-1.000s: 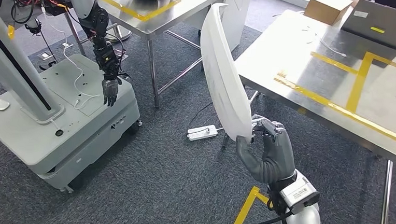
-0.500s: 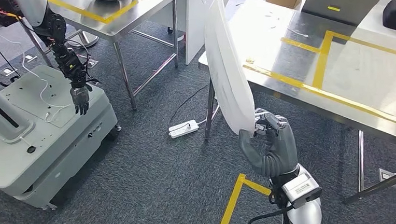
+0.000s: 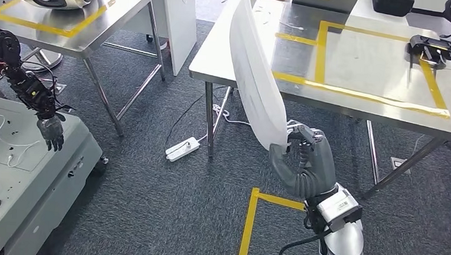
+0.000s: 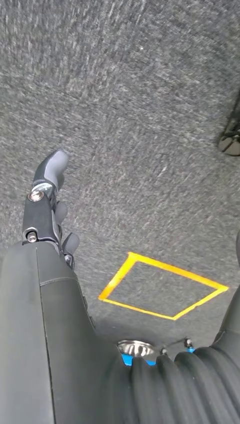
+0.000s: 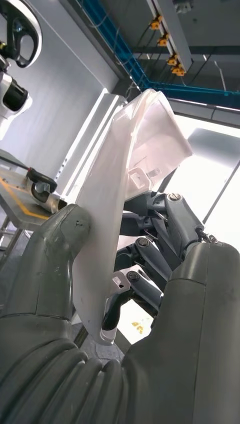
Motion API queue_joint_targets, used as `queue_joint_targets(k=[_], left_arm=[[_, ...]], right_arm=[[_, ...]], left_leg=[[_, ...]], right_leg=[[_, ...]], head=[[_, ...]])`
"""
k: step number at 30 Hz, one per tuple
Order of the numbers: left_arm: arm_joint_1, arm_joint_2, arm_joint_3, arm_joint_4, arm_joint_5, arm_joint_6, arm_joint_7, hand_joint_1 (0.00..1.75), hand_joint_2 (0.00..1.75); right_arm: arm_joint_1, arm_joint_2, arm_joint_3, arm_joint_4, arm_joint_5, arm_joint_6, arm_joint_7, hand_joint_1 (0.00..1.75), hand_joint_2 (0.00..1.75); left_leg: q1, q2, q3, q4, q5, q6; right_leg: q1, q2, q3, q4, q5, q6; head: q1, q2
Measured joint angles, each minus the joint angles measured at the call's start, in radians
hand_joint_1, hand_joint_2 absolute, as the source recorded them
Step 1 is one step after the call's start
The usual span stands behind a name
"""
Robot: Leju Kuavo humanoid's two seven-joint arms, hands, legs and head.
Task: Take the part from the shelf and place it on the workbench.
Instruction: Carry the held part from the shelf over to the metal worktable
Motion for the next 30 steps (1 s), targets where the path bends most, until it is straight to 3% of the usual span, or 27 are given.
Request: queue_joint_targets(k=[1, 3, 5, 6, 7, 8, 10, 12, 14, 15, 17, 19, 20, 21, 22, 23, 25, 27, 29, 30], left_arm=[[0.000, 0.000, 0.000, 0.000, 0.000, 0.000, 0.000, 0.00, 1.75], [0.002, 0.000, 0.000, -0.001, 0.000, 0.000, 0.003, 0.00, 1.75], [0.004, 0.001, 0.000, -0.001, 0.000, 0.003, 0.009, 0.00, 1.75], [0.004, 0.001, 0.000, -0.001, 0.000, 0.005, 0.011, 0.00, 1.75], [0.004, 0.001, 0.000, -0.001, 0.002, 0.007, 0.012, 0.00, 1.75], [0.003, 0.001, 0.000, -0.001, 0.003, 0.009, 0.011, 0.00, 1.75], [0.000, 0.001, 0.000, -0.001, 0.005, 0.010, 0.011, 0.00, 1.75], [-0.001, 0.002, 0.000, -0.002, 0.005, 0.010, 0.013, 0.00, 1.75], [-0.003, 0.003, 0.000, -0.002, 0.005, 0.010, 0.014, 0.00, 1.75], [-0.004, 0.003, 0.000, -0.003, 0.004, 0.010, 0.014, 0.00, 1.75], [-0.007, 0.003, 0.000, -0.004, 0.003, 0.010, 0.014, 0.00, 1.75], [-0.007, 0.004, 0.000, -0.004, 0.003, 0.010, 0.015, 0.00, 1.75], [-0.005, 0.005, 0.000, -0.004, 0.002, 0.010, 0.018, 0.00, 1.75], [-0.004, 0.007, 0.000, -0.005, 0.001, 0.010, 0.021, 0.00, 1.75], [-0.002, 0.008, 0.000, -0.005, 0.000, 0.010, 0.024, 0.00, 1.75], [-0.002, 0.008, 0.000, -0.005, -0.001, 0.010, 0.027, 0.00, 1.75], [-0.002, 0.009, 0.000, -0.005, -0.002, 0.010, 0.029, 0.00, 1.75], [-0.002, 0.009, 0.000, -0.005, -0.002, 0.010, 0.029, 0.00, 1.75], [-0.003, 0.009, 0.000, -0.005, -0.001, 0.011, 0.029, 0.00, 1.75], [-0.005, 0.009, 0.000, -0.005, -0.001, 0.012, 0.029, 0.00, 1.75]], right_arm=[[-0.001, 0.000, -0.002, 0.000, 0.000, 0.000, 0.000, 1.75, 1.75], [-0.004, 0.000, -0.004, 0.000, 0.000, 0.000, -0.001, 1.75, 1.75], [-0.001, 0.000, -0.006, 0.000, 0.002, 0.001, -0.003, 1.75, 1.75], [0.001, 0.000, -0.008, 0.001, 0.003, 0.002, -0.003, 1.75, 1.75], [0.002, 0.000, -0.010, 0.001, 0.005, 0.002, -0.004, 1.75, 1.75], [0.003, 0.000, -0.012, 0.001, 0.007, 0.003, -0.006, 1.75, 1.75], [0.003, 0.000, -0.015, 0.001, 0.011, 0.003, -0.013, 1.75, 1.75], [0.002, 0.000, -0.015, 0.001, 0.014, 0.003, -0.019, 1.75, 1.75], [0.005, 0.000, -0.017, 0.001, 0.016, 0.003, -0.021, 1.75, 1.75], [0.008, 0.000, -0.018, 0.000, 0.016, 0.003, -0.022, 1.75, 1.75], [0.009, 0.002, -0.020, 0.000, 0.016, 0.003, -0.023, 1.75, 1.75], [0.009, 0.005, -0.021, 0.002, 0.017, 0.003, -0.025, 1.75, 1.75], [0.011, 0.006, -0.021, 0.003, 0.019, 0.004, -0.027, 1.75, 1.75], [0.013, 0.007, -0.021, 0.003, 0.022, 0.004, -0.029, 1.75, 1.75], [0.015, 0.007, -0.021, 0.004, 0.025, 0.004, -0.031, 1.75, 1.75], [0.016, 0.007, -0.021, 0.004, 0.027, 0.004, -0.033, 1.75, 1.75], [0.016, 0.007, -0.021, 0.003, 0.026, 0.003, -0.035, 1.75, 1.75], [0.016, 0.008, -0.023, 0.003, 0.021, 0.002, -0.035, 1.75, 1.75], [0.017, 0.009, -0.025, 0.003, 0.018, 0.001, -0.034, 1.75, 1.75], [0.019, 0.009, -0.027, 0.003, 0.020, -0.002, -0.034, 1.75, 1.75]], left_leg=[[0.001, 0.013, -0.001, -0.002, 0.003, 0.007], [-0.003, 0.041, -0.004, -0.004, 0.005, 0.016], [-0.009, 0.071, -0.006, -0.004, 0.004, 0.019], [-0.011, 0.085, -0.006, -0.004, 0.003, 0.020], [-0.012, 0.099, -0.005, -0.004, 0.002, 0.021], [-0.013, 0.112, -0.003, -0.004, 0.001, 0.021], [-0.017, 0.135, 0.002, -0.004, -0.004, 0.017], [-0.019, 0.154, 0.007, -0.005, -0.008, 0.008], [-0.020, 0.174, 0.014, -0.010, -0.010, -0.003], [-0.020, 0.168, 0.016, -0.009, -0.014, -0.009], [-0.018, 0.117, 0.000, 0.036, -0.047, -0.020], [-0.014, 0.060, -0.057, 0.153, -0.105, -0.026], [-0.013, 0.050, -0.087, 0.212, -0.125, -0.028], [-0.012, 0.046, -0.106, 0.245, -0.127, -0.028], [-0.012, 0.043, -0.108, 0.242, -0.108, -0.028], [-0.011, 0.038, -0.093, 0.201, -0.074, -0.028], [-0.005, -0.003, -0.041, 0.073, -0.010, -0.030], [-0.002, -0.036, -0.014, 0.004, 0.007, -0.027], [-0.005, -0.026, -0.012, 0.000, 0.006, -0.014], [-0.005, -0.016, -0.011, -0.002, 0.009, -0.006]], right_leg=[[0.002, -0.027, -0.013, 0.024, -0.014, 0.003], [0.007, -0.090, -0.064, 0.134, -0.074, 0.006], [0.007, -0.111, -0.121, 0.258, -0.124, 0.006], [0.007, -0.113, -0.129, 0.279, -0.125, 0.004], [0.008, -0.117, -0.115, 0.259, -0.107, 0.001], [0.011, -0.125, -0.082, 0.201, -0.078, -0.004], [0.022, -0.173, -0.005, 0.060, -0.032, -0.021], [0.033, -0.201, 0.025, -0.001, -0.023, -0.036], [0.034, -0.178, 0.023, -0.005, -0.019, -0.045], [0.031, -0.165, 0.025, -0.011, -0.015, -0.049], [0.021, -0.142, 0.032, -0.023, -0.007, -0.058], [0.017, -0.119, 0.032, -0.025, -0.004, -0.062], [0.016, -0.105, 0.031, -0.025, -0.004, -0.063], [0.016, -0.090, 0.031, -0.024, -0.004, -0.063], [0.015, -0.074, 0.031, -0.022, -0.004, -0.062], [0.014, -0.059, 0.031, -0.020, -0.004, -0.060], [0.012, -0.033, 0.027, -0.011, -0.006, -0.051], [0.011, -0.009, 0.017, -0.004, -0.006, -0.037], [0.009, 0.011, 0.010, -0.006, 0.001, -0.023], [0.008, 0.010, 0.007, -0.005, 0.001, -0.017]], head=[[0.002, 0.000], [0.007, 0.000], [0.007, 0.000], [0.007, 0.000], [0.007, 0.000], [0.007, 0.000], [0.006, 0.000], [0.005, 0.000], [0.005, 0.000], [0.005, 0.000], [0.002, 0.000], [-0.001, 0.000], [-0.001, 0.000], [-0.001, 0.000], [-0.001, 0.000], [-0.001, 0.000], [-0.002, 0.000], [-0.002, 0.000], [-0.003, 0.000], [-0.003, 0.000]])
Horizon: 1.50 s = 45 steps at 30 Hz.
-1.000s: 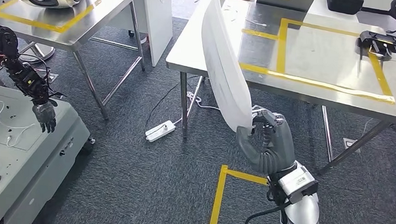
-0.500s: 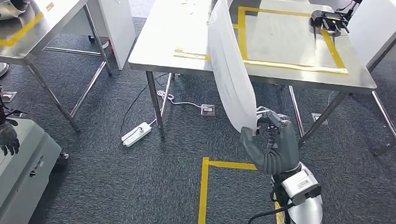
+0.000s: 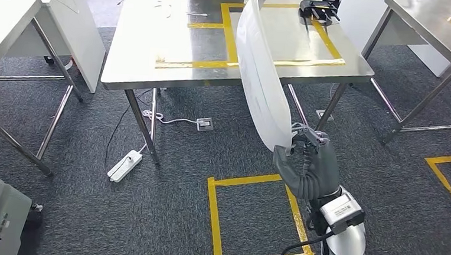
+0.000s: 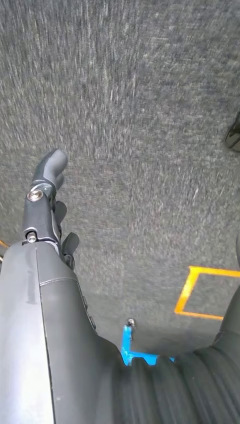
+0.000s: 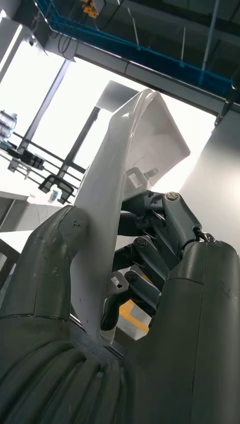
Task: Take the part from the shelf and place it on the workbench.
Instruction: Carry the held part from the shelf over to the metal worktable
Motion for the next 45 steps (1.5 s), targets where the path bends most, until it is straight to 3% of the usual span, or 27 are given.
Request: queue_joint_targets(k=[2, 4, 6, 7, 8, 10, 12, 14, 17, 20, 21, 22, 23, 25, 26, 28, 31, 33, 35, 36, 37, 38, 40, 41, 43, 45], left_arm=[[-0.001, 0.000, 0.000, -0.001, 0.000, 0.004, -0.001, 0.00, 1.75], [0.003, 0.001, 0.000, -0.002, 0.000, 0.008, -0.003, 0.00, 1.75], [0.008, 0.002, 0.000, -0.001, 0.000, 0.009, -0.002, 0.00, 1.75], [0.009, 0.002, 0.000, -0.001, 0.000, 0.010, 0.000, 0.00, 1.75], [0.008, 0.002, 0.000, -0.001, -0.001, 0.010, 0.001, 0.00, 1.75], [0.006, 0.000, 0.000, -0.001, -0.001, 0.010, 0.003, 0.00, 1.75], [0.005, -0.003, 0.000, -0.001, -0.001, 0.012, 0.002, 0.00, 1.75], [0.004, -0.004, 0.000, -0.001, -0.001, 0.013, 0.001, 0.00, 1.75], [0.003, -0.006, 0.000, -0.002, -0.003, 0.014, 0.003, 0.00, 1.75], [0.005, -0.006, 0.000, -0.001, -0.007, 0.017, 0.005, 0.00, 1.75], [0.006, -0.006, 0.000, -0.001, -0.007, 0.018, 0.005, 0.00, 1.75], [0.006, -0.006, 0.000, -0.002, -0.007, 0.019, 0.005, 0.00, 1.75], [0.007, -0.005, 0.000, -0.002, -0.007, 0.019, 0.005, 0.00, 1.75], [0.006, -0.004, 0.000, -0.002, -0.007, 0.019, 0.006, 0.00, 1.75], [0.006, -0.004, 0.000, -0.002, -0.007, 0.019, 0.008, 0.00, 1.75], [0.005, -0.004, 0.000, -0.002, -0.007, 0.021, 0.012, 0.00, 1.75], [0.005, -0.005, 0.000, -0.002, -0.006, 0.022, 0.013, 0.00, 1.75], [0.005, -0.005, 0.000, -0.002, -0.006, 0.022, 0.011, 0.00, 1.75], [0.005, -0.005, 0.000, -0.002, -0.006, 0.022, 0.008, 0.00, 1.75], [0.005, -0.005, 0.000, -0.002, -0.006, 0.022, 0.006, 0.00, 1.75], [0.005, -0.005, 0.000, -0.002, -0.006, 0.022, 0.003, 0.00, 1.75], [0.006, -0.004, 0.000, -0.002, -0.006, 0.022, 0.002, 0.00, 1.75], [0.006, -0.005, 0.000, -0.002, -0.006, 0.022, 0.000, 0.00, 1.75], [0.006, -0.005, 0.000, -0.002, -0.007, 0.022, 0.000, 0.00, 1.75], [0.005, -0.005, 0.000, -0.002, -0.007, 0.021, 0.000, 0.00, 1.75], [0.005, -0.003, 0.000, -0.003, -0.007, 0.021, -0.001, 0.00, 1.75]], right_arm=[[0.001, 0.000, -0.004, 0.000, 0.007, -0.009, 0.000, 1.75, 1.75], [0.000, 0.000, -0.005, 0.001, 0.015, -0.016, 0.001, 1.75, 1.75], [0.000, 0.000, -0.005, 0.002, 0.024, -0.019, 0.002, 1.75, 1.75], [0.001, 0.000, -0.005, 0.002, 0.028, -0.019, 0.002, 1.75, 1.75], [0.002, 0.000, -0.005, 0.002, 0.032, -0.020, 0.002, 1.75, 1.75], [0.002, 0.000, -0.005, 0.002, 0.034, -0.022, 0.003, 1.75, 1.75], [0.001, 0.000, -0.005, 0.001, 0.033, -0.023, 0.007, 1.75, 1.75], [0.001, -0.001, -0.006, 0.000, 0.033, -0.024, 0.011, 1.75, 1.75], [0.003, -0.001, -0.006, -0.002, 0.038, -0.025, 0.013, 1.75, 1.75], [0.005, -0.001, -0.006, -0.002, 0.040, -0.026, 0.014, 1.75, 1.75], [0.006, -0.002, -0.006, -0.001, 0.040, -0.026, 0.014, 1.75, 1.75], [0.007, -0.002, -0.006, 0.001, 0.040, -0.025, 0.014, 1.75, 1.75], [0.008, -0.002, -0.006, 0.002, 0.041, -0.025, 0.014, 1.75, 1.75], [0.009, -0.002, -0.006, 0.003, 0.041, -0.025, 0.014, 1.75, 1.75], [0.009, -0.002, -0.006, 0.003, 0.041, -0.025, 0.014, 1.75, 1.75], [0.009, -0.002, -0.006, 0.003, 0.041, -0.025, 0.013, 1.75, 1.75], [0.009, -0.003, -0.006, 0.003, 0.040, -0.024, 0.013, 1.75, 1.75], [0.007, -0.003, -0.006, 0.004, 0.039, -0.023, 0.013, 1.75, 1.75], [0.004, -0.003, -0.006, 0.006, 0.036, -0.023, 0.012, 1.75, 1.75], [0.004, -0.004, -0.006, 0.009, 0.035, -0.023, 0.013, 1.75, 1.75], [0.005, -0.004, -0.006, 0.012, 0.034, -0.023, 0.013, 1.75, 1.75], [0.004, -0.004, -0.006, 0.015, 0.033, -0.023, 0.013, 1.75, 1.75], [0.004, -0.005, -0.006, 0.017, 0.033, -0.023, 0.013, 1.75, 1.75], [0.004, -0.005, -0.006, 0.018, 0.033, -0.023, 0.012, 1.75, 1.75], [0.004, -0.005, -0.006, 0.018, 0.032, -0.023, 0.011, 1.75, 1.75], [0.005, -0.006, -0.006, 0.019, 0.031, -0.023, 0.012, 1.75, 1.75]], left_leg=[[0.002, 0.018, 0.000, -0.005, 0.006, 0.013], [-0.001, 0.035, -0.002, -0.005, 0.007, 0.019], [-0.006, 0.051, -0.003, -0.004, 0.006, 0.021], [-0.008, 0.058, -0.003, -0.004, 0.005, 0.021], [-0.009, 0.062, -0.002, -0.004, 0.005, 0.022], [-0.012, 0.069, 0.001, -0.004, 0.003, 0.020], [-0.014, 0.072, 0.001, -0.005, 0.002, 0.014], [-0.013, 0.075, 0.003, -0.010, 0.001, 0.002], [-0.012, 0.069, -0.008, 0.021, -0.020, -0.014], [-0.009, 0.060, -0.097, 0.196, -0.101, -0.028], [-0.007, 0.060, -0.125, 0.244, -0.112, -0.031], [-0.006, 0.060, -0.137, 0.259, -0.104, -0.034], [-0.004, 0.060, -0.129, 0.234, -0.076, -0.036], [-0.001, 0.060, -0.075, 0.107, -0.006, -0.037], [-0.001, 0.058, -0.048, 0.049, 0.014, -0.034], [-0.003, 0.056, -0.028, 0.003, 0.017, -0.021], [-0.002, 0.055, -0.021, -0.001, 0.013, 0.003], [0.000, 0.055, -0.009, -0.003, 0.008, 0.014], [-0.001, 0.055, -0.004, -0.003, 0.003, 0.020], [-0.002, 0.055, -0.002, -0.002, -0.001, 0.021], [-0.002, 0.055, 0.002, -0.002, -0.005, 0.021], [-0.003, 0.055, 0.009, -0.002, -0.010, 0.020], [-0.003, 0.054, 0.023, -0.003, -0.023, 0.016], [-0.003, 0.054, 0.030, -0.003, -0.029, 0.012], [-0.004, 0.055, 0.040, -0.006, -0.038, -0.001], [-0.006, 0.057, 0.053, -0.003, -0.035, -0.018]], right_leg=[[0.004, -0.046, -0.023, 0.047, -0.029, 0.008], [0.007, -0.105, -0.080, 0.170, -0.094, 0.013], [0.006, -0.123, -0.127, 0.276, -0.131, 0.014], [0.006, -0.125, -0.126, 0.278, -0.123, 0.012], [0.008, -0.126, -0.103, 0.240, -0.098, 0.008], [0.014, -0.129, -0.024, 0.098, -0.042, -0.008], [0.022, -0.132, 0.021, 0.007, -0.022, -0.021], [0.028, -0.132, 0.023, -0.005, -0.024, -0.030], [0.017, -0.131, 0.040, -0.028, -0.016, -0.044], [0.013, -0.130, 0.048, -0.032, -0.018, -0.053], [0.012, -0.129, 0.048, -0.030, -0.022, -0.054], [0.011, -0.127, 0.049, -0.027, -0.025, -0.053], [0.009, -0.125, 0.051, -0.023, -0.030, -0.050], [0.006, -0.123, 0.056, -0.013, -0.042, -0.041], [0.007, -0.121, 0.056, -0.007, -0.048, -0.034], [0.010, -0.119, 0.056, 0.001, -0.054, -0.020], [0.009, -0.119, 0.053, 0.021, -0.053, -0.005], [0.007, -0.122, 0.019, 0.091, -0.086, 0.003], [0.005, -0.125, -0.054, 0.216, -0.141, 0.010], [0.005, -0.125, -0.090, 0.268, -0.156, 0.012], [0.005, -0.125, -0.111, 0.291, -0.154, 0.011], [0.005, -0.125, -0.113, 0.275, -0.131, 0.009], [0.007, -0.128, -0.067, 0.147, -0.046, -0.001], [0.010, -0.131, -0.042, 0.084, -0.025, -0.007], [0.018, -0.135, -0.016, 0.017, -0.022, -0.019], [0.018, -0.133, -0.006, 0.007, -0.029, -0.034]], head=[[0.004, 0.000], [0.009, 0.000], [0.009, 0.000], [0.009, 0.000], [0.010, 0.000], [0.009, 0.000], [0.009, 0.000], [0.009, 0.000], [0.007, 0.000], [0.003, 0.000], [0.003, 0.000], [0.003, 0.000], [0.003, 0.000], [0.003, 0.000], [0.003, 0.000], [0.003, 0.000], [0.002, 0.000], [0.003, 0.000], [0.003, 0.000], [0.003, 0.000], [0.003, 0.000], [0.003, 0.000], [0.003, 0.000], [0.002, 0.000], [0.001, 0.000], [0.000, 0.000]])
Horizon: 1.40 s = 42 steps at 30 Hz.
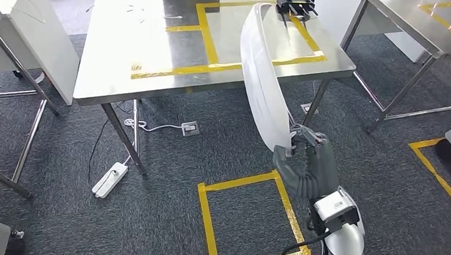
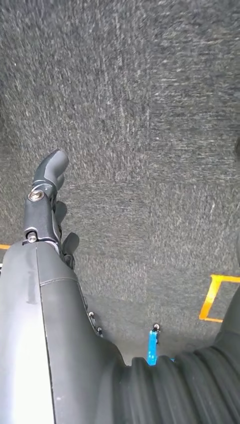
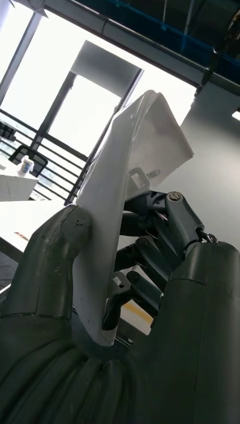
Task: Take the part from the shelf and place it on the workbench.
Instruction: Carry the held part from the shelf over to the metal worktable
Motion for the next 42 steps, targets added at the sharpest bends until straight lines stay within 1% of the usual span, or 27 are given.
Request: queue_joint_targets(k=[2, 3, 6, 7, 8, 9, 11, 13, 15, 17, 19, 21, 23, 24, 25, 27, 28, 29, 31, 32, 34, 35, 37, 38, 39, 40, 42], left_arm=[[-0.001, 0.001, 0.000, 0.000, 0.000, -0.001, -0.002, 0.00, 1.75], [-0.002, 0.002, 0.000, 0.000, 0.000, -0.002, -0.002, 0.00, 1.75], [-0.002, 0.003, 0.000, 0.001, 0.000, -0.003, 0.003, 0.00, 1.75], [0.001, 0.004, 0.000, 0.001, 0.000, -0.003, 0.004, 0.00, 1.75], [0.003, 0.005, 0.000, 0.001, 0.000, -0.003, 0.005, 0.00, 1.75], [0.005, 0.005, 0.000, 0.001, 0.000, -0.003, 0.005, 0.00, 1.75], [0.007, 0.006, 0.000, 0.001, 0.000, -0.003, 0.005, 0.00, 1.75], [0.008, 0.006, 0.000, 0.001, 0.000, -0.003, 0.005, 0.00, 1.75], [0.007, 0.006, 0.000, 0.001, 0.000, -0.003, 0.005, 0.00, 1.75], [0.006, 0.005, 0.000, 0.001, 0.001, -0.003, 0.004, 0.00, 1.75], [0.004, 0.005, 0.000, 0.001, 0.001, -0.002, 0.003, 0.00, 1.75], [0.004, 0.005, 0.000, 0.001, 0.001, -0.002, 0.003, 0.00, 1.75], [0.005, 0.005, 0.000, 0.001, 0.001, -0.002, 0.004, 0.00, 1.75], [0.006, 0.004, 0.000, 0.001, 0.001, -0.002, 0.004, 0.00, 1.75], [0.006, 0.004, 0.000, 0.001, 0.000, -0.002, 0.004, 0.00, 1.75], [0.005, 0.004, 0.000, 0.001, -0.002, -0.002, 0.003, 0.00, 1.75], [0.005, 0.004, 0.000, 0.001, -0.003, -0.002, 0.003, 0.00, 1.75], [0.004, 0.004, 0.000, 0.001, -0.004, -0.002, 0.002, 0.00, 1.75], [0.002, 0.005, 0.000, 0.000, -0.005, -0.002, 0.000, 0.00, 1.75], [0.001, 0.005, 0.000, 0.000, -0.005, -0.002, -0.001, 0.00, 1.75], [-0.003, 0.005, 0.000, 0.000, -0.006, -0.003, -0.003, 0.00, 1.75], [-0.004, 0.004, 0.000, 0.001, -0.007, -0.003, -0.004, 0.00, 1.75], [-0.001, 0.005, 0.000, 0.001, -0.007, -0.003, -0.003, 0.00, 1.75], [0.001, 0.005, 0.000, 0.001, -0.007, -0.003, -0.003, 0.00, 1.75], [0.003, 0.006, 0.000, 0.001, -0.007, -0.003, -0.003, 0.00, 1.75], [0.004, 0.006, 0.000, 0.001, -0.007, -0.003, -0.004, 0.00, 1.75], [0.007, 0.007, 0.000, 0.002, -0.009, -0.003, -0.001, 0.00, 1.75]], right_arm=[[0.002, -0.001, 0.000, 0.000, 0.000, -0.001, -0.001, 1.75, 1.75], [0.002, -0.002, 0.000, 0.000, 0.000, -0.001, -0.001, 1.75, 1.75], [0.007, -0.002, 0.000, 0.001, -0.001, -0.002, -0.002, 1.75, 1.75], [0.009, -0.002, 0.000, 0.001, -0.002, -0.002, -0.002, 1.75, 1.75], [0.010, -0.002, 0.000, 0.001, -0.002, -0.002, -0.002, 1.75, 1.75], [0.010, -0.002, 0.000, 0.001, -0.003, -0.002, -0.002, 1.75, 1.75], [0.010, -0.002, 0.000, 0.001, -0.003, -0.002, -0.002, 1.75, 1.75], [0.010, -0.002, 0.000, 0.003, -0.003, -0.002, -0.002, 1.75, 1.75], [0.010, -0.002, 0.000, 0.004, -0.003, -0.001, -0.001, 1.75, 1.75], [0.007, -0.002, 0.000, 0.004, -0.003, 0.001, 0.000, 1.75, 1.75], [0.005, -0.002, 0.000, 0.004, -0.003, 0.001, 0.000, 1.75, 1.75], [0.006, -0.003, 0.000, 0.005, -0.003, 0.001, 0.000, 1.75, 1.75], [0.007, -0.005, 0.000, 0.008, -0.003, 0.001, 0.002, 1.75, 1.75], [0.007, -0.006, 0.000, 0.009, -0.003, 0.001, 0.002, 1.75, 1.75], [0.008, -0.007, 0.000, 0.010, -0.003, 0.000, 0.001, 1.75, 1.75], [0.009, -0.011, 0.000, 0.012, -0.002, -0.001, 0.000, 1.75, 1.75], [0.010, -0.012, 0.000, 0.014, -0.001, -0.002, 0.000, 1.75, 1.75], [0.010, -0.013, 0.000, 0.016, -0.001, -0.003, -0.001, 1.75, 1.75], [0.007, -0.014, 0.000, 0.018, 0.000, -0.006, -0.001, 1.75, 1.75], [0.004, -0.015, -0.001, 0.019, 0.001, -0.008, -0.001, 1.75, 1.75], [-0.001, -0.015, -0.001, 0.022, 0.005, -0.009, -0.001, 1.75, 1.75], [-0.003, -0.015, -0.001, 0.024, 0.006, -0.010, 0.000, 1.75, 1.75], [-0.006, -0.015, -0.001, 0.028, 0.008, -0.010, 0.001, 1.75, 1.75], [-0.007, -0.015, -0.001, 0.031, 0.009, -0.011, 0.003, 1.75, 1.75], [-0.008, -0.015, -0.001, 0.033, 0.010, -0.011, 0.005, 1.75, 1.75], [-0.009, -0.015, -0.001, 0.035, 0.012, -0.012, 0.006, 1.75, 1.75], [-0.012, -0.015, -0.001, 0.039, 0.015, -0.012, 0.008, 1.75, 1.75]], left_leg=[[0.000, 0.000, -0.006, 0.037, -0.001, -0.011], [0.001, 0.000, -0.028, 0.080, -0.011, -0.012], [0.001, -0.001, -0.147, 0.248, -0.073, -0.018], [0.000, -0.001, -0.176, 0.272, -0.088, -0.019], [0.000, -0.001, -0.191, 0.265, -0.084, -0.018], [-0.001, -0.001, -0.191, 0.225, -0.057, -0.014], [-0.004, -0.001, -0.172, 0.099, 0.047, 0.000], [-0.009, 0.000, -0.161, 0.021, 0.110, 0.009], [-0.010, -0.001, -0.151, 0.009, 0.106, 0.018], [-0.005, -0.003, -0.132, 0.003, 0.099, 0.030], [-0.002, -0.004, -0.112, 0.000, 0.083, 0.040], [-0.001, -0.005, -0.091, 0.000, 0.063, 0.041], [0.000, -0.007, -0.063, 0.000, 0.039, 0.038], [0.002, -0.008, -0.046, 0.000, 0.027, 0.036], [0.003, -0.008, -0.029, 0.000, 0.014, 0.033], [0.004, -0.009, -0.003, 0.001, -0.013, 0.023], [0.003, -0.009, 0.006, 0.000, -0.027, 0.016], [0.002, -0.008, 0.017, 0.001, -0.035, 0.007], [0.002, -0.006, 0.030, 0.008, -0.032, -0.009], [0.003, -0.006, 0.023, 0.034, -0.020, -0.016], [0.004, -0.005, -0.039, 0.134, -0.015, -0.021], [0.003, -0.006, -0.082, 0.194, -0.031, -0.022], [0.001, -0.006, -0.159, 0.270, -0.101, -0.019], [0.000, -0.006, -0.182, 0.272, -0.130, -0.017], [-0.002, -0.006, -0.194, 0.250, -0.137, -0.013], [-0.006, -0.006, -0.197, 0.205, -0.112, -0.005], [-0.016, -0.006, -0.195, 0.093, 0.019, 0.016]], right_leg=[[-0.005, 0.002, 0.027, -0.010, 0.001, -0.015], [-0.007, 0.001, 0.042, -0.013, -0.003, -0.020], [-0.005, 0.003, 0.069, -0.015, -0.027, -0.028], [-0.004, 0.006, 0.079, -0.015, -0.036, -0.029], [-0.003, 0.008, 0.091, -0.015, -0.046, -0.029], [-0.003, 0.010, 0.106, -0.015, -0.056, -0.028], [-0.002, 0.011, 0.132, -0.013, -0.080, -0.022], [0.000, 0.013, 0.144, -0.013, -0.099, -0.011], [0.002, 0.016, 0.149, -0.006, -0.102, 0.001], [0.002, 0.013, 0.129, 0.046, -0.090, 0.012], [-0.003, 0.009, 0.058, 0.156, -0.097, 0.023], [-0.008, 0.008, -0.031, 0.262, -0.149, 0.032], [-0.013, 0.007, -0.084, 0.282, -0.185, 0.036], [-0.014, 0.006, -0.090, 0.250, -0.173, 0.037], [-0.015, 0.005, -0.084, 0.194, -0.133, 0.038], [-0.014, -0.002, -0.066, 0.075, -0.022, 0.035], [-0.012, -0.006, -0.058, 0.042, 0.016, 0.031], [-0.011, -0.008, -0.052, 0.025, 0.033, 0.024], [-0.010, -0.004, -0.032, 0.019, 0.027, 0.007], [-0.012, -0.002, -0.019, 0.012, 0.024, -0.002], [-0.012, 0.000, 0.009, 0.006, 0.011, -0.015], [-0.011, 0.001, 0.021, 0.005, 0.000, -0.020], [-0.008, 0.004, 0.048, 0.004, -0.024, -0.025], [-0.006, 0.006, 0.065, 0.004, -0.038, -0.026], [-0.004, 0.008, 0.084, 0.004, -0.052, -0.027], [-0.001, 0.008, 0.104, 0.003, -0.067, -0.027], [0.003, 0.010, 0.133, 0.003, -0.096, -0.024]], head=[[-0.003, 0.000], [-0.005, 0.000], [-0.010, 0.000], [-0.010, 0.000], [-0.010, 0.000], [-0.010, 0.000], [-0.011, 0.000], [-0.013, 0.000], [-0.014, 0.000], [-0.013, 0.000], [-0.012, 0.000], [-0.011, 0.000], [-0.011, 0.000], [-0.011, 0.000], [-0.011, 0.000], [-0.011, 0.000], [-0.011, 0.000], [-0.011, 0.000], [-0.011, 0.000], [-0.012, 0.000], [-0.015, 0.000], [-0.016, 0.000], [-0.017, 0.000], [-0.017, 0.000], [-0.017, 0.000], [-0.017, 0.000], [-0.017, 0.000]])
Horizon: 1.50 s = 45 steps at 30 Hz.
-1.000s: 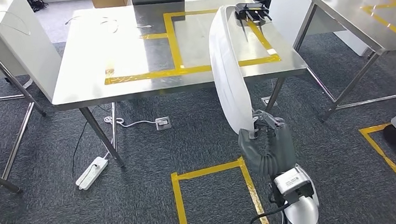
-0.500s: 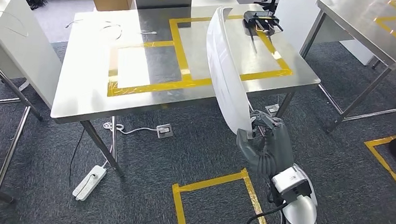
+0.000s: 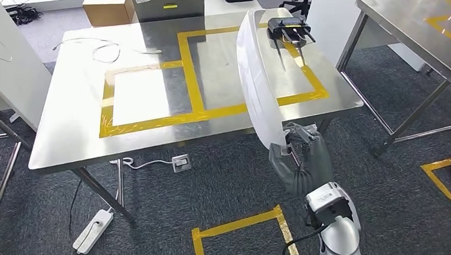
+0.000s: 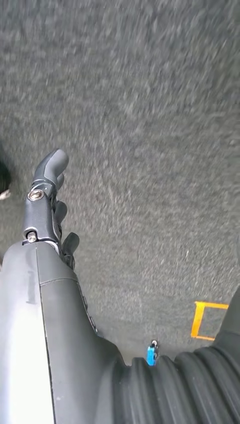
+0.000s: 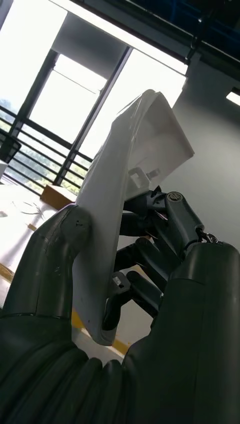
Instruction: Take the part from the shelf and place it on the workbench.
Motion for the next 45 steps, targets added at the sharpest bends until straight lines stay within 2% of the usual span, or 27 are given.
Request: queue_joint_targets(k=[1, 2, 4, 5, 7, 8, 10, 11, 12, 13, 16, 17, 19, 21, 22, 23, 25, 26, 27, 28, 30, 32, 34, 35, 38, 43, 45], left_arm=[[0.002, 0.001, 0.000, 0.000, -0.001, 0.000, 0.002, 0.00, 1.75], [0.004, 0.003, 0.000, 0.000, -0.002, 0.000, 0.004, 0.00, 1.75], [0.002, 0.003, 0.000, 0.001, -0.002, 0.000, 0.004, 0.00, 1.75], [0.000, 0.003, 0.000, 0.001, -0.002, 0.000, 0.004, 0.00, 1.75], [-0.004, 0.003, 0.000, 0.000, -0.004, -0.001, 0.004, 0.00, 1.75], [-0.005, 0.003, 0.000, 0.000, -0.006, -0.001, 0.004, 0.00, 1.75], [-0.004, 0.003, 0.000, 0.000, -0.013, -0.004, 0.006, 0.00, 1.75], [-0.003, 0.003, 0.000, 0.001, -0.015, -0.006, 0.006, 0.00, 1.75], [-0.003, 0.003, 0.000, 0.001, -0.018, -0.007, 0.006, 0.00, 1.75], [-0.003, 0.003, 0.000, 0.001, -0.019, -0.009, 0.006, 0.00, 1.75], [-0.009, 0.002, -0.001, 0.001, -0.022, -0.016, 0.005, 0.00, 1.75], [-0.011, 0.003, -0.002, 0.001, -0.023, -0.018, 0.006, 0.00, 1.75], [-0.016, 0.004, -0.005, 0.000, -0.023, -0.019, 0.007, 0.00, 1.75], [-0.021, 0.005, -0.009, -0.001, -0.029, -0.023, 0.007, 0.00, 1.75], [-0.024, 0.004, -0.011, 0.000, -0.035, -0.030, 0.007, 0.00, 1.75], [-0.028, 0.004, -0.015, 0.000, -0.042, -0.037, 0.007, 0.00, 1.75], [-0.037, 0.002, -0.025, 0.001, -0.059, -0.056, 0.006, 0.00, 1.75], [-0.042, 0.002, -0.031, 0.001, -0.071, -0.065, 0.007, 0.00, 1.75], [-0.048, 0.002, -0.039, 0.001, -0.085, -0.074, 0.011, 0.00, 1.75], [-0.054, 0.002, -0.047, 0.002, -0.098, -0.081, 0.016, 0.00, 1.75], [-0.067, 0.002, -0.064, 0.002, -0.114, -0.087, 0.029, 0.00, 1.75], [-0.079, 0.001, -0.075, 0.002, -0.123, -0.090, 0.038, 0.00, 1.75], [-0.085, 0.000, -0.085, 0.002, -0.131, -0.093, 0.047, 0.00, 1.75], [-0.086, 0.000, -0.090, 0.002, -0.134, -0.093, 0.050, 0.00, 1.75], [-0.088, -0.001, -0.099, 0.002, -0.135, -0.093, 0.054, 0.00, 1.75], [-0.089, -0.002, -0.101, 0.002, -0.134, -0.092, 0.045, 0.00, 1.75], [-0.090, -0.002, -0.101, 0.002, -0.139, -0.095, 0.043, 0.00, 1.75]], right_arm=[[-0.001, 0.000, 0.000, 0.002, 0.002, 0.000, 0.001, 1.75, 1.75], [-0.002, 0.000, 0.000, 0.004, 0.003, 0.000, 0.003, 1.75, 1.75], [-0.007, -0.001, 0.000, 0.005, 0.005, -0.002, 0.006, 1.75, 1.75], [-0.011, -0.002, 0.000, 0.006, 0.005, -0.002, 0.006, 1.75, 1.75], [-0.021, -0.005, 0.000, 0.009, 0.008, -0.003, 0.007, 1.75, 1.75], [-0.025, -0.006, 0.000, 0.011, 0.013, -0.004, 0.009, 1.75, 1.75], [-0.031, -0.012, 0.000, 0.018, 0.026, -0.006, 0.015, 1.75, 1.75], [-0.037, -0.015, 0.000, 0.025, 0.034, -0.008, 0.020, 1.75, 1.75], [-0.047, -0.019, 0.000, 0.034, 0.043, -0.010, 0.025, 1.75, 1.75], [-0.061, -0.023, 0.000, 0.047, 0.055, -0.013, 0.032, 1.75, 1.75], [-0.116, -0.038, 0.000, 0.102, 0.094, -0.023, 0.051, 1.75, 1.75], [-0.132, -0.042, 0.001, 0.119, 0.102, -0.025, 0.055, 1.75, 1.75], [-0.159, -0.046, 0.001, 0.143, 0.111, -0.028, 0.059, 1.75, 1.75], [-0.187, -0.049, 0.002, 0.161, 0.128, -0.032, 0.069, 1.75, 1.75], [-0.211, -0.052, 0.004, 0.180, 0.145, -0.035, 0.081, 1.75, 1.75], [-0.244, -0.055, 0.007, 0.209, 0.169, -0.038, 0.098, 1.75, 1.75], [-0.336, -0.065, 0.014, 0.306, 0.228, -0.051, 0.138, 1.75, 1.75], [-0.395, -0.069, 0.018, 0.371, 0.264, -0.060, 0.160, 1.75, 1.75], [-0.464, -0.074, 0.023, 0.449, 0.303, -0.070, 0.182, 1.75, 1.75], [-0.537, -0.078, 0.030, 0.535, 0.342, -0.079, 0.206, 1.75, 1.75], [-0.682, -0.082, 0.045, 0.699, 0.412, -0.092, 0.265, 1.75, 1.75], [-0.812, -0.084, 0.068, 0.850, 0.468, -0.093, 0.343, 1.75, 1.75], [-0.917, -0.085, 0.095, 0.983, 0.507, -0.080, 0.423, 1.75, 1.75], [-0.958, -0.084, 0.106, 1.032, 0.519, -0.074, 0.452, 1.75, 1.75], [-1.049, -0.080, 0.131, 1.144, 0.539, -0.069, 0.500, 1.75, 1.75], [-1.114, -0.060, 0.156, 1.245, 0.571, -0.050, 0.555, 1.75, 1.75], [-1.117, -0.049, 0.171, 1.271, 0.590, -0.028, 0.565, 1.75, 1.75]], left_leg=[[-0.005, -0.001, 0.004, -0.040, 0.058, 0.007], [-0.007, -0.003, 0.007, -0.064, 0.096, 0.012], [-0.005, -0.005, 0.028, -0.078, 0.101, 0.019], [-0.003, -0.006, 0.040, -0.085, 0.097, 0.024], [0.003, -0.007, 0.067, -0.094, 0.085, 0.034], [0.004, -0.007, 0.079, -0.096, 0.075, 0.036], [0.006, -0.009, 0.103, -0.097, 0.052, 0.036], [0.008, -0.010, 0.117, -0.097, 0.039, 0.034], [0.009, -0.011, 0.134, -0.097, 0.026, 0.031], [0.011, -0.012, 0.151, -0.097, 0.013, 0.028], [0.012, -0.013, 0.190, -0.093, -0.028, 0.014], [0.011, -0.013, 0.198, -0.094, -0.039, 0.008], [0.008, -0.014, 0.211, -0.092, -0.043, -0.007], [0.009, -0.011, 0.193, -0.045, -0.028, -0.019], [0.010, -0.008, 0.165, 0.001, -0.027, -0.023], [0.011, -0.005, 0.126, 0.058, -0.037, -0.026], [0.011, -0.003, 0.046, 0.154, -0.093, -0.029], [0.011, -0.002, 0.017, 0.172, -0.114, -0.027], [0.011, -0.002, 0.001, 0.163, -0.112, -0.025], [0.011, -0.002, -0.001, 0.126, -0.081, -0.022], [0.009, 0.002, 0.022, 0.002, 0.029, -0.015], [0.005, 0.006, 0.039, -0.079, 0.085, -0.006], [0.003, 0.005, 0.043, -0.092, 0.094, -0.001], [0.003, 0.002, 0.044, -0.093, 0.105, -0.001], [0.005, -0.008, 0.042, -0.095, 0.109, 0.000], [0.005, -0.012, 0.043, -0.095, 0.103, 0.010], [0.005, -0.011, 0.044, -0.095, 0.102, 0.012]], right_leg=[[0.002, 0.002, 0.009, -0.001, -0.014, 0.004], [0.004, 0.005, 0.018, -0.001, -0.022, 0.009], [0.006, 0.009, 0.028, 0.008, -0.022, 0.021], [0.006, 0.008, 0.024, 0.030, -0.011, 0.027], [0.003, 0.005, -0.031, 0.121, 0.000, 0.039], [0.000, 0.003, -0.073, 0.180, -0.011, 0.046], [-0.008, 0.000, -0.157, 0.263, -0.076, 0.057], [-0.011, -0.001, -0.185, 0.271, -0.105, 0.061], [-0.013, -0.003, -0.200, 0.252, -0.114, 0.064], [-0.016, -0.004, -0.203, 0.209, -0.092, 0.065], [-0.017, -0.008, -0.188, 0.046, 0.086, 0.061], [-0.015, -0.009, -0.183, 0.022, 0.124, 0.055], [-0.014, -0.009, -0.172, 0.014, 0.137, 0.039], [-0.017, -0.008, -0.153, 0.005, 0.136, 0.023], [-0.019, -0.008, -0.144, 0.001, 0.134, 0.016], [-0.019, -0.006, -0.137, -0.002, 0.130, 0.011], [-0.018, -0.002, -0.127, -0.004, 0.119, 0.007], [-0.018, 0.000, -0.123, -0.003, 0.113, 0.007], [-0.018, 0.003, -0.117, -0.002, 0.108, 0.007], [-0.017, 0.006, -0.111, -0.001, 0.102, 0.008], [-0.016, 0.007, -0.098, 0.000, 0.092, 0.013], [-0.014, 0.007, -0.094, 0.001, 0.085, 0.022], [-0.011, 0.006, -0.096, 0.000, 0.083, 0.028], [-0.010, 0.004, -0.096, 0.000, 0.083, 0.026], [-0.007, -0.003, -0.091, -0.008, 0.085, 0.017], [-0.006, -0.008, -0.082, -0.020, 0.082, 0.021], [-0.006, -0.008, -0.080, -0.023, 0.083, 0.027]], head=[[0.000, 0.000], [0.000, 0.000], [0.002, 0.000], [0.002, 0.000], [0.002, 0.000], [0.003, 0.000], [0.002, 0.000], [0.002, 0.000], [0.002, 0.000], [0.003, 0.000], [0.002, 0.000], [0.002, 0.000], [0.003, 0.000], [0.002, 0.000], [0.000, 0.000], [-0.001, 0.000], [-0.002, 0.000], [-0.002, 0.000], [-0.002, 0.000], [-0.002, 0.000], [-0.003, 0.000], [-0.003, 0.000], [-0.003, 0.000], [-0.003, 0.000], [-0.003, 0.000], [-0.003, 0.000], [-0.003, 0.000]])
